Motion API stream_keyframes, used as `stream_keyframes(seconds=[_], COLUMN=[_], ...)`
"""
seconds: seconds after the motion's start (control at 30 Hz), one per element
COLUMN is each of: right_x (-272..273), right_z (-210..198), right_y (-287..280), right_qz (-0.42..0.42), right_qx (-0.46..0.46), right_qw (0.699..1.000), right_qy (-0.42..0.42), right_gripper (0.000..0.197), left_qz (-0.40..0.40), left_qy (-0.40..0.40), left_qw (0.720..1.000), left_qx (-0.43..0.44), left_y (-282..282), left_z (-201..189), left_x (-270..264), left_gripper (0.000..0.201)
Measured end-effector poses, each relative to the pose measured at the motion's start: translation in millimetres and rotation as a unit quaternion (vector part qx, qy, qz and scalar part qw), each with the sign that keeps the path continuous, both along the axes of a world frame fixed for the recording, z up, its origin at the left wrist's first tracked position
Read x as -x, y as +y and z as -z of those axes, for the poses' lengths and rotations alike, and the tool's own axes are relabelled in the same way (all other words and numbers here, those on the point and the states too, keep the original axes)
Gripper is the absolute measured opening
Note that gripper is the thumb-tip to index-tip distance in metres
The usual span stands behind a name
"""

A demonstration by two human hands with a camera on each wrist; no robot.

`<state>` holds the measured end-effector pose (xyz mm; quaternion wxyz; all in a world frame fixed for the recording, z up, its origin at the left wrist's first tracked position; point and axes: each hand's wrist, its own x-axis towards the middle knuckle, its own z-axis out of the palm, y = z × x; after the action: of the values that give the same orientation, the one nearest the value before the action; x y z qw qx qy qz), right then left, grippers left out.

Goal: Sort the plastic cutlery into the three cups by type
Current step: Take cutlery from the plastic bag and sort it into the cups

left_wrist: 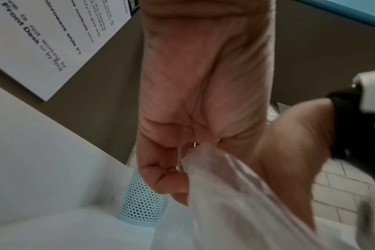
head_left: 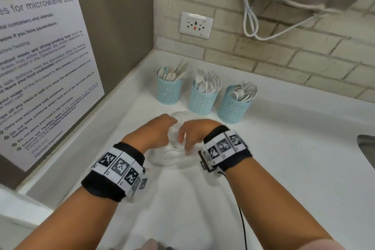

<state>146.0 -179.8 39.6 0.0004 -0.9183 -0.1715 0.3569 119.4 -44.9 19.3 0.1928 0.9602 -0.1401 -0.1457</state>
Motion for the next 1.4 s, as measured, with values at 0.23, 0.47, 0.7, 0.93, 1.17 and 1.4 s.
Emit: stream_keyframes(seconds=[0.23,0.47,0.7,0.93,1.17,1.4], right_x=[9,7,3,-4,0,-5], right_z=[39,44,45,22,-11,-33], right_y=[-7,-18,-28,-50,-64,-60], right_qz=[0.001,0.028,0.038,0.115,0.152,0.251], right_qx=[-0.027,-0.097,-0.113,-0.213,-0.375,-0.575], right_qw=[0.999,0.993,0.987,0.965,0.913,0.777], right_qy=[-0.041,-0.069,-0.11,-0.102,-0.043,-0.059], right_gripper=[0.045,0.037,0.036,0.025,0.015,0.033], left_qz=[0.014,0.01,-0.005,-0.028,-0.104,-0.103], left_qy=[-0.002,0.006,0.02,0.043,-0.065,0.084], left_qw=[1.0,1.0,1.0,0.999,0.991,0.889], left_qx=[0.002,0.001,-0.006,-0.006,0.05,0.439], left_y=[-2,-3,-1,3,-5,-20], left_z=[0,-2,-4,-3,-20,-35], left_x=[6,5,4,-1,-4,-7], left_gripper=[0.063,0.064,0.062,0.068,0.07,0.033])
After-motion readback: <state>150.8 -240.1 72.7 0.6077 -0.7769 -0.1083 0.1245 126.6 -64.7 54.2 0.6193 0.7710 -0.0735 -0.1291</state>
